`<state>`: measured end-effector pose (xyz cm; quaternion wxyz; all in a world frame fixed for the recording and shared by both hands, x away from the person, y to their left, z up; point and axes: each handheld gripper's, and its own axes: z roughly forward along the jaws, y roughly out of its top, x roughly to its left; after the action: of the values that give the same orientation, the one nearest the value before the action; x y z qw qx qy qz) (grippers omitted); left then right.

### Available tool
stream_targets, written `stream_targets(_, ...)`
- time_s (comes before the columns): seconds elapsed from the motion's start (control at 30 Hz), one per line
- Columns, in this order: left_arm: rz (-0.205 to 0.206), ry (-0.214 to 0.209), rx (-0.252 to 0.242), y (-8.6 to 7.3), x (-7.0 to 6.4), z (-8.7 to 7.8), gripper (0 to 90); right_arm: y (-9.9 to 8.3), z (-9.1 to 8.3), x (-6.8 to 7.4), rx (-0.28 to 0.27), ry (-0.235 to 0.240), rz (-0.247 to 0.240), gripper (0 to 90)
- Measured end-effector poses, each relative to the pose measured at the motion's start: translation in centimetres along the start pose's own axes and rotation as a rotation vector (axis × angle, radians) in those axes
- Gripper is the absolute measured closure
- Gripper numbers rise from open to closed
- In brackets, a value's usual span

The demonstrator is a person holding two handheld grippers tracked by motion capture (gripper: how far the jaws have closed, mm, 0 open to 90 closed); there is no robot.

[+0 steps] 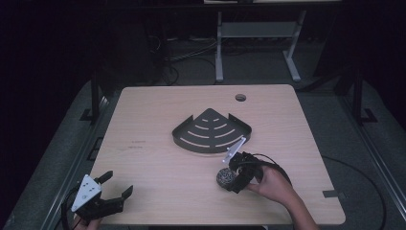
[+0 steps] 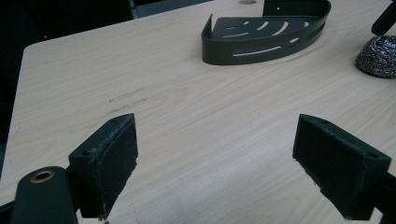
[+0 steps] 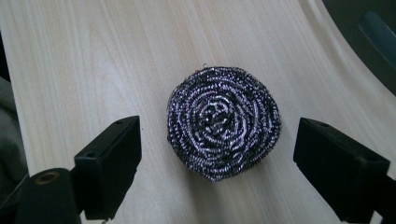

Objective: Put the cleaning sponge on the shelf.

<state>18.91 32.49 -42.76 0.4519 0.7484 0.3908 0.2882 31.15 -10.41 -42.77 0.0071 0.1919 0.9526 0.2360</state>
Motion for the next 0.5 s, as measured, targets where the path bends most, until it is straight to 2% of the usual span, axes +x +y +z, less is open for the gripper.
stream_targets(0.2, -0.002, 0.0, 0.0, 0.0, 0.0, 0.0, 13.3, 0.2, 1.0, -0.3, 0.031, -0.005, -0.003, 15.2)
stream_targets(0.5, -0.003, -0.001, 0.0, 0.0, 0.1, 0.0, 13.3, 0.7, 1.7, -0.4, 0.052, 0.015, -0.008, 19.9)
